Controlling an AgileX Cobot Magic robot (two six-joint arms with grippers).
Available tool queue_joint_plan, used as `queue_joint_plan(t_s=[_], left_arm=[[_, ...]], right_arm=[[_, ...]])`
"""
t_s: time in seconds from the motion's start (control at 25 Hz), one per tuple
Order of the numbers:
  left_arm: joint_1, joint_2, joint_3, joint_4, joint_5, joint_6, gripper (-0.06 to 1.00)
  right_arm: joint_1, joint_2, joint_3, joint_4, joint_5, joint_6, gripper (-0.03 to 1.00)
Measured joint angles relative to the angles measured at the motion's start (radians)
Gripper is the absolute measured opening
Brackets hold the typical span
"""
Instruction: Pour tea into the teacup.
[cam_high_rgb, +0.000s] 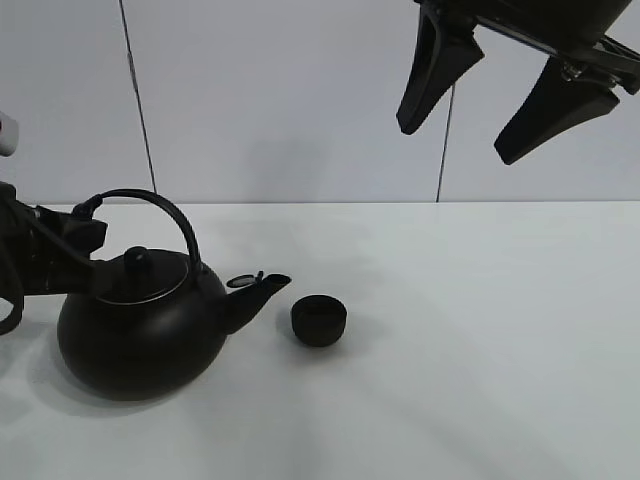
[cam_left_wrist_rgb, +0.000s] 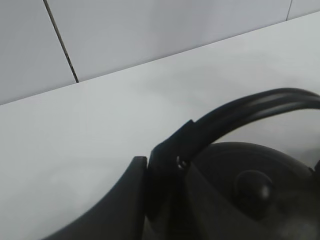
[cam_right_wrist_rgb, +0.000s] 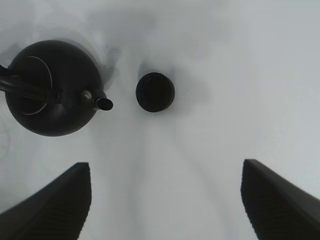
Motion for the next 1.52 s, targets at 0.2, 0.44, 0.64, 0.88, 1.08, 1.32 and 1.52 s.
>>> queue_joint_plan(t_s=[0.2,0.44,0.64,0.88,1.08,1.32,1.52], left_arm=[[0.000,-0.001,0.000,0.001,0.000,-0.002,0.13],[0.000,-0.002,0.003,0.009,0.002,-0.014,0.21],[0.000,-0.002,0.046,0.010,-0.031,-0.018,0.30],[0.000,-0.004,0.108,0.010,-0.115,-0.033,0.34],[0.000,-0.005,0.157,0.015,-0.203,-0.125,0.35],[0.000,-0.005,0.167,0.041,-0.217,-0.187,0.35],[0.000,-0.050,0.174,0.042,-0.218,-0.179,0.35]], right_arm=[[0.000,0.000,0.000,0.000,0.000,0.000,0.57],[0.000,0.000,0.000,0.000,0.000,0.000,0.57],[0.000,0.000,0.000,0.000,0.000,0.000,0.57],[0.000,0.000,0.000,0.003,-0.001,0.000,0.57],[0.000,0.000,0.000,0.003,-0.002,0.000,0.57],[0.000,0.000,0.000,0.003,-0.002,0.000,0.57],[0.000,0.000,0.000,0.003,-0.003,0.000,0.57]])
